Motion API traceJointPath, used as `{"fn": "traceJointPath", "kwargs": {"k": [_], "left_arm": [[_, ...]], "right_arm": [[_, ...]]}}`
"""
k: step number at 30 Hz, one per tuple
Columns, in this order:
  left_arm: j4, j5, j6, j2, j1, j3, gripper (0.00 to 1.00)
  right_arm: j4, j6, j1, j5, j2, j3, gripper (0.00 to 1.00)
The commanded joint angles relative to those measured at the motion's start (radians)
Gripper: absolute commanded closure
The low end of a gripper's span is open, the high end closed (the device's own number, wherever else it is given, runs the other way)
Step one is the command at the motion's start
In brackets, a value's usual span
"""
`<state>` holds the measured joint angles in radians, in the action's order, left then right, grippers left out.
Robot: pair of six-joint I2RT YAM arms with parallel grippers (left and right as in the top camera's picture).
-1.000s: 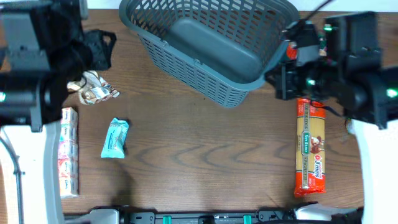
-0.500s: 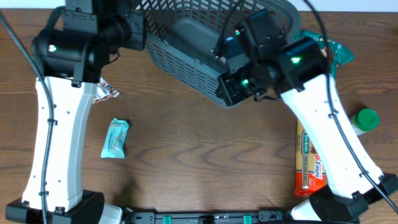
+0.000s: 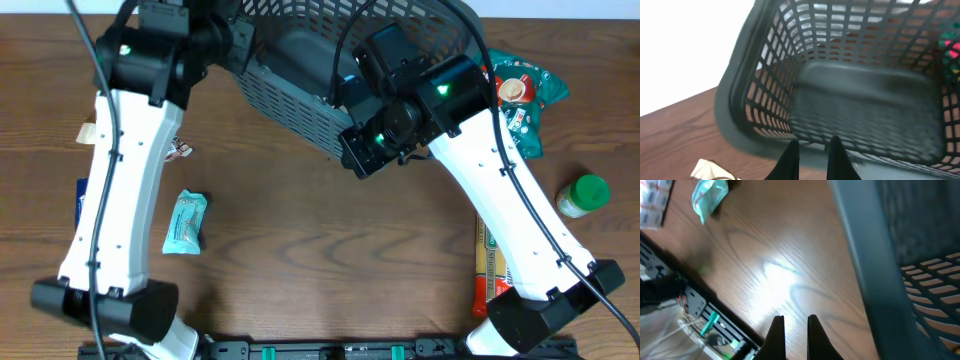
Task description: Pack container
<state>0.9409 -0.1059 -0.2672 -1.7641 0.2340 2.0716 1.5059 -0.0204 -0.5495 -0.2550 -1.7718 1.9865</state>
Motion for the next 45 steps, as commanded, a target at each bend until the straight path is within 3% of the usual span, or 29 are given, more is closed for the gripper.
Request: {"fn": "traceJointPath", "kwargs": {"k": [1,17,34,45], "left_arm": [[-0.005,-0.018,-0.047,-0.048,0.001,0.021,0.94],[0.025,-0.017,-0.076,-0.179,0.001,0.019,0.94],[0.194,-0.017,-0.072,-0.134,0.009,0.017,0.94],[0.22,-0.017,-0.049,-0.066,0.036,0.017,0.94]], "right_arm": [[0.003,-0.072,-0.009,0.005,0.002,-0.003,0.99],[-0.025,-0.1,-0.004,0.111,0.002,-0.004,0.99],[-0.115,-0.095,0.034,0.232,0.002,-0.089,0.99],[-0.14,-0.062,0.128,0.281,0.002,-0.09,0.99]]}}
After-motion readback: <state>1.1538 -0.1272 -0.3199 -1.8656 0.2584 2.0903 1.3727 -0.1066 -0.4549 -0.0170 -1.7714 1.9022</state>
